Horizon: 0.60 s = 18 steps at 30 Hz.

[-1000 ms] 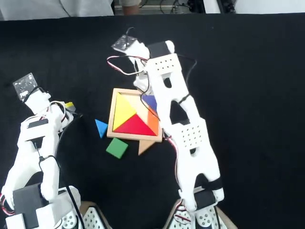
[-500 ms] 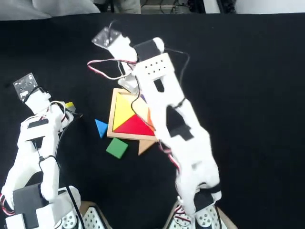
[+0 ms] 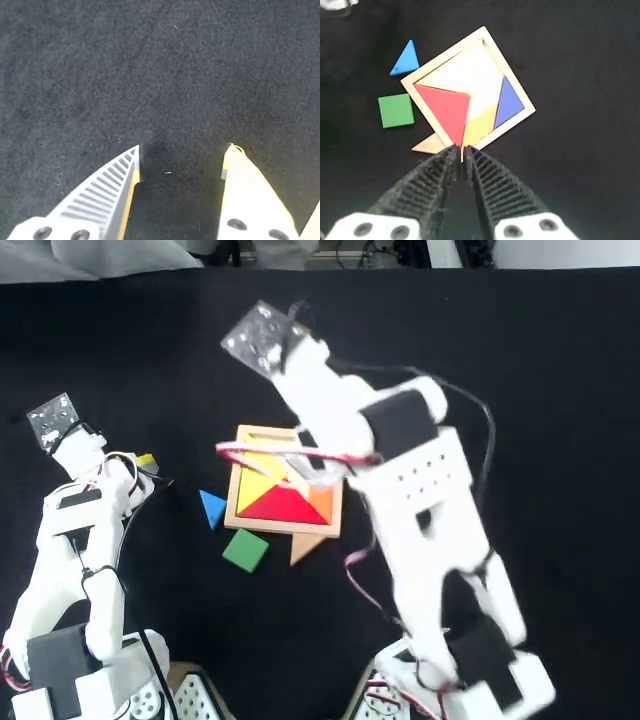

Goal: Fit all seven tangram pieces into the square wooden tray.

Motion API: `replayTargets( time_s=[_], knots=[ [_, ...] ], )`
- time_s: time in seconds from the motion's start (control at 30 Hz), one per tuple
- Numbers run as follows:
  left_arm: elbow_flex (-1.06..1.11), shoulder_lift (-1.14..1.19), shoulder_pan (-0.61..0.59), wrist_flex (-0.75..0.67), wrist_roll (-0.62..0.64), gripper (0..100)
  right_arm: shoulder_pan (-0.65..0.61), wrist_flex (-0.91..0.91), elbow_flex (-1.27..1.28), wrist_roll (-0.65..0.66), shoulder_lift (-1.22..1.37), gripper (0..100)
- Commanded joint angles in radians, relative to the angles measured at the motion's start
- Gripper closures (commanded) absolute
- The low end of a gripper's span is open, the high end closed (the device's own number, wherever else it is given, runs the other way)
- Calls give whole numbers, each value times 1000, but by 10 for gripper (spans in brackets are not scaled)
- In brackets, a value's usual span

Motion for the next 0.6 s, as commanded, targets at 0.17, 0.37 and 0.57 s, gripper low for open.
replayTargets(
  time_s=[0.17,0.37,0.57],
  knots=[
    [-53,-6,15,-23,-11,739,104,-476,377,-55,16,987],
    [-56,-6,16,-23,-11,739,117,-502,176,-87,314,987],
    [-56,-6,16,-23,-11,738,135,-493,-82,-89,668,988]
  ],
)
